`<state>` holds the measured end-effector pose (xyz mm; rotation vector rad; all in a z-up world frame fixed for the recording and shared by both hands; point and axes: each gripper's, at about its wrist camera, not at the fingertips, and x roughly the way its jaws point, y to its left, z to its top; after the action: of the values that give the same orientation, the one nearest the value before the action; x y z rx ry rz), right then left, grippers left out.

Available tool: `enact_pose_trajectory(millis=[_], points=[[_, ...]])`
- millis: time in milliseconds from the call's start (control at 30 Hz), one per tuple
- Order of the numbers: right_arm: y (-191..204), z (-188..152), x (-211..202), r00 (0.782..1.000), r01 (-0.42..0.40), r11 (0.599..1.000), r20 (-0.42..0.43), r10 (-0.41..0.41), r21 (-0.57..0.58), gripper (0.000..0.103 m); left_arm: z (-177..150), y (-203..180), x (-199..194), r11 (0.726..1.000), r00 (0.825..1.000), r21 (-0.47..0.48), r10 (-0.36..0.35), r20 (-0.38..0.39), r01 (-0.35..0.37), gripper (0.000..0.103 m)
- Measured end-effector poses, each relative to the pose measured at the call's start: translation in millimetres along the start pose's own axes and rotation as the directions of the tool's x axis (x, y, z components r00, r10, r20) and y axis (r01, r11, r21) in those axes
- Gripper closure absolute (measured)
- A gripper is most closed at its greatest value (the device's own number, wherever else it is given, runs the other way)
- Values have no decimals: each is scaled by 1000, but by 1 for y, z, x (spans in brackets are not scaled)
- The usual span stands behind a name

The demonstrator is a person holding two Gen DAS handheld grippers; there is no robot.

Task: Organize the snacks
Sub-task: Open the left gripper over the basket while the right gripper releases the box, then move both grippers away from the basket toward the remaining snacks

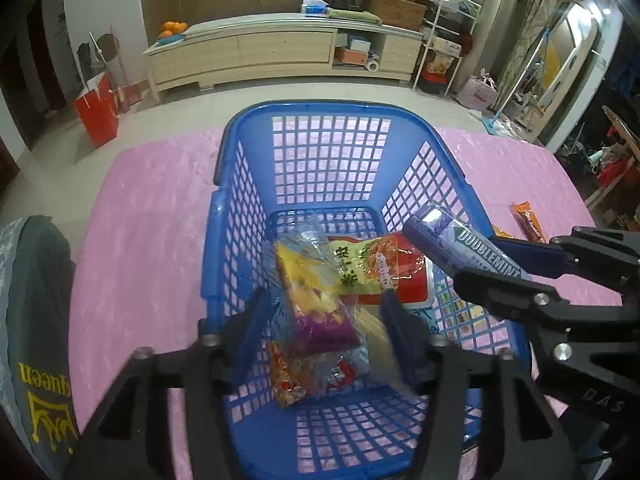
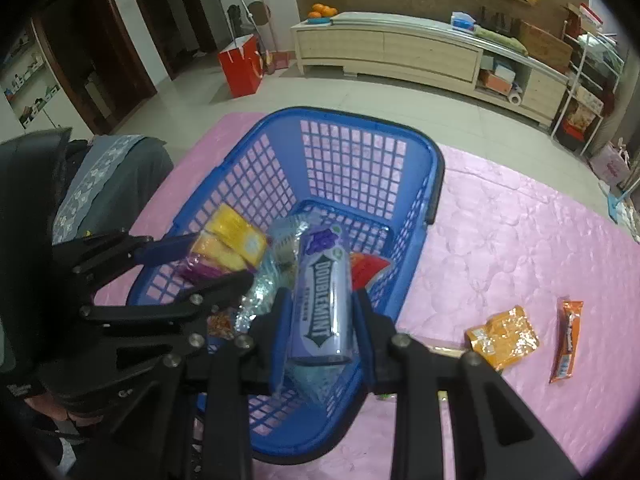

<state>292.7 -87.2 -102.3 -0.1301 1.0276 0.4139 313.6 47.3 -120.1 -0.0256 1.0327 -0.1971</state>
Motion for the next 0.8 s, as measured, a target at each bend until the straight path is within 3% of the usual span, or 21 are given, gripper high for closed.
enact_pose_trajectory(millis=[133, 400, 800], points=[[-5, 2, -7, 1000, 7, 1000, 9, -7, 4, 69, 0, -2, -5, 1000, 1000, 3, -12, -5, 12, 29], [5, 9, -18, 999, -4, 1000, 33, 5, -30, 81, -5, 9, -32, 1000, 999, -18, 11, 31, -10, 28], [32, 8, 3, 1000, -18, 998, -21, 16, -62, 80, -19, 37, -44, 997, 999, -74, 37, 33, -34, 28]])
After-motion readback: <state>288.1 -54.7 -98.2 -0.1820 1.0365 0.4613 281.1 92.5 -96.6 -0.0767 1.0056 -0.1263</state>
